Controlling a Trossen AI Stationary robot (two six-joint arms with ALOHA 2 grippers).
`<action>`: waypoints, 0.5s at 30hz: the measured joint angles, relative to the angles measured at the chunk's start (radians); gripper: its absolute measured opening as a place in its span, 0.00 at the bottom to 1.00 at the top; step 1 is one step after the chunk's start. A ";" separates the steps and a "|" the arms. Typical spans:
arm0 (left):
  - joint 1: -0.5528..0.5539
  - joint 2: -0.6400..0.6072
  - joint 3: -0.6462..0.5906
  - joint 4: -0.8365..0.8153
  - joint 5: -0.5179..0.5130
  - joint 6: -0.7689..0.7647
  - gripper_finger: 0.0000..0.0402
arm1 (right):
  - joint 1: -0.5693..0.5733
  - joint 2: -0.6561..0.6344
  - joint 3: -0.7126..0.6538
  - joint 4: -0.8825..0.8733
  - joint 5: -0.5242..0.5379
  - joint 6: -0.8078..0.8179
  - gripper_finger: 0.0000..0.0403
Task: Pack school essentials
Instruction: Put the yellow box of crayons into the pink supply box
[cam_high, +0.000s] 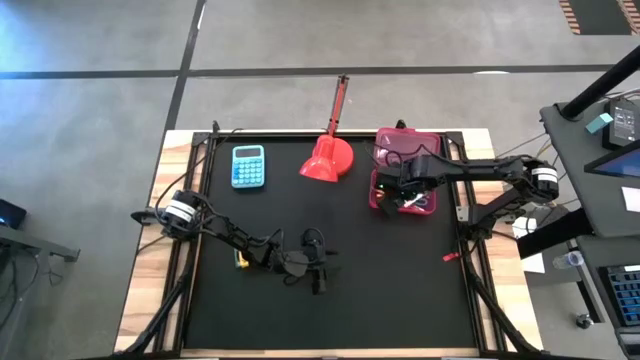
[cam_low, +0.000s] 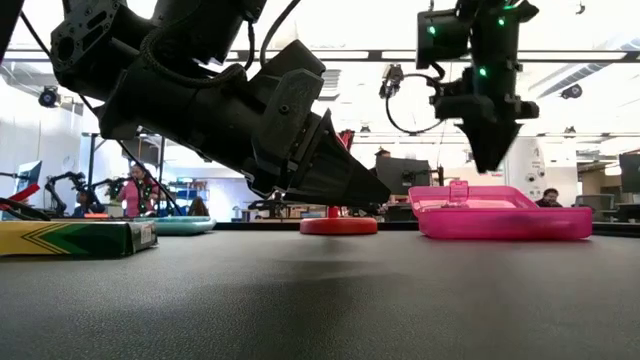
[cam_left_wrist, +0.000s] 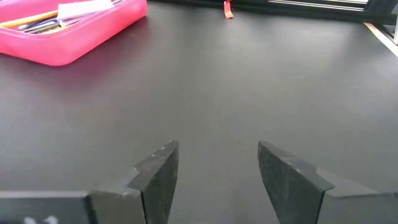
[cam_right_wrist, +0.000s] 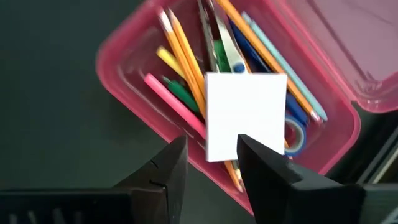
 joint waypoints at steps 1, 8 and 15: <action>0.000 0.000 0.000 0.000 0.000 0.000 0.51 | 0.000 0.000 0.013 0.000 0.000 0.000 0.32; 0.000 0.000 0.000 -0.038 0.000 0.000 0.51 | 0.008 0.001 0.053 0.019 0.001 0.004 0.29; 0.000 -0.038 -0.001 -0.104 0.096 -0.001 0.51 | 0.076 0.001 0.045 0.097 -0.001 0.002 0.26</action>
